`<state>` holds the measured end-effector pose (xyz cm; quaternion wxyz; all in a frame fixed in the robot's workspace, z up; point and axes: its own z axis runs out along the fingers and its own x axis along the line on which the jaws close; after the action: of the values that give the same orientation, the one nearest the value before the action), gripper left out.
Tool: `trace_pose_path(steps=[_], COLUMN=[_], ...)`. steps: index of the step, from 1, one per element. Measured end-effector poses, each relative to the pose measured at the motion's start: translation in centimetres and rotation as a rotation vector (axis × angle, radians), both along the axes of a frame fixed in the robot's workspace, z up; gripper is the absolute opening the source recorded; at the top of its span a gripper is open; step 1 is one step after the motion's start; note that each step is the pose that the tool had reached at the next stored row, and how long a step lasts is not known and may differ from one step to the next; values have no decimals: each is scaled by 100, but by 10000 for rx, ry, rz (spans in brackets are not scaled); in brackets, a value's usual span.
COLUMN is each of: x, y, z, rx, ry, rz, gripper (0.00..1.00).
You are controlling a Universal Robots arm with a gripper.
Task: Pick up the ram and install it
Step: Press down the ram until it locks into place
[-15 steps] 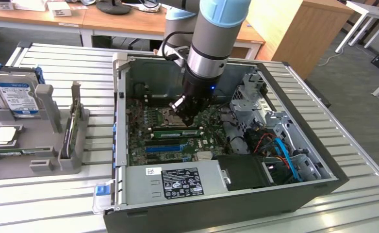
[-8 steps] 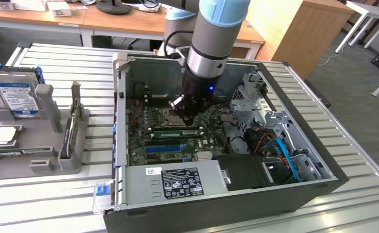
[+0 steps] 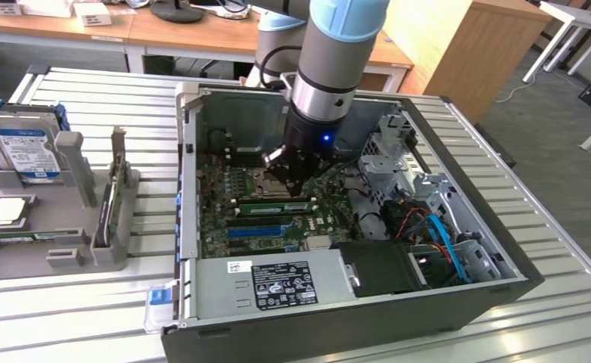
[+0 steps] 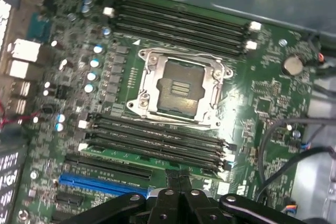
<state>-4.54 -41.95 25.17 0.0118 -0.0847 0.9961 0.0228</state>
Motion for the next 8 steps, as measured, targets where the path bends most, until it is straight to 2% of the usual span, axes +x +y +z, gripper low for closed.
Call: trace_pose_path(steps=[8], x=[0], y=[0], z=[0], rx=[0], ry=[0], rz=[-1254], gripper=[11])
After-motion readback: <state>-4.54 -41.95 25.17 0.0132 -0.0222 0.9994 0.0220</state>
